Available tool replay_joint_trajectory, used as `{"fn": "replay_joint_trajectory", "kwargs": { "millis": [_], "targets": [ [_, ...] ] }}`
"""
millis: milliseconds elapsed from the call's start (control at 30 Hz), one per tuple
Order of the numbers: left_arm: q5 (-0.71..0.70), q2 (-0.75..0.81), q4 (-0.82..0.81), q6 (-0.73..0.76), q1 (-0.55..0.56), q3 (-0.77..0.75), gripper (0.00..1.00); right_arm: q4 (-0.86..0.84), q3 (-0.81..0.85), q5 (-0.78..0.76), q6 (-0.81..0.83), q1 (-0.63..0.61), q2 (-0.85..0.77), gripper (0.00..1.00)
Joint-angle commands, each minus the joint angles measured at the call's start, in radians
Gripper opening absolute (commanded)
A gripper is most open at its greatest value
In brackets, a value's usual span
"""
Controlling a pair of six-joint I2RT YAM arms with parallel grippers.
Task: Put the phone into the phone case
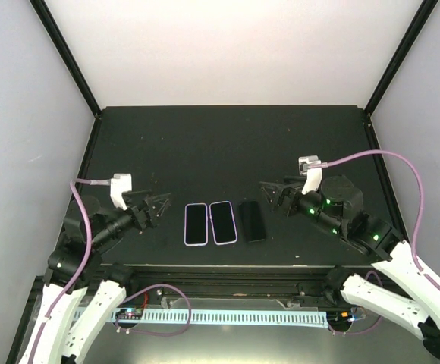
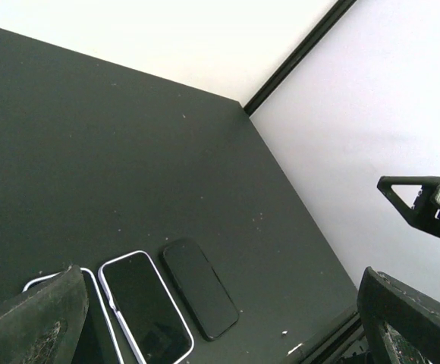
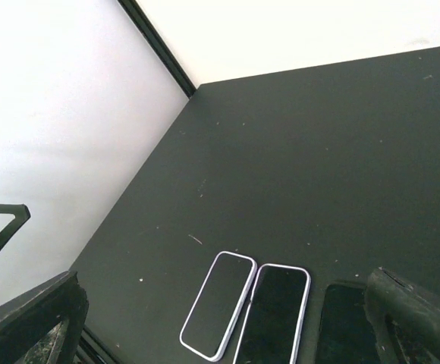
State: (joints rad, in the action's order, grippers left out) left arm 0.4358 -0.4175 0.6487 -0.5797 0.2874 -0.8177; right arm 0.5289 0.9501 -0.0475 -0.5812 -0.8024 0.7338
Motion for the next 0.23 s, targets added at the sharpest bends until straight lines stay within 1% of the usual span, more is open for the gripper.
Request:
{"fn": "replay_joint_trajectory", "kwargs": {
  "millis": [0,200],
  "targets": [
    [0.011,0.014,-0.035,-0.01,-0.002,0.015,0.99,0.003,-0.025,-0.04,-0.016,0.002,-0.031,1.0],
    [-0.011,0.017,-0.043,-0.003,-0.002,0.015,0.99,-0.037,-0.077,-0.033,-0.045,0.003,-0.067,1.0]
  ]
}}
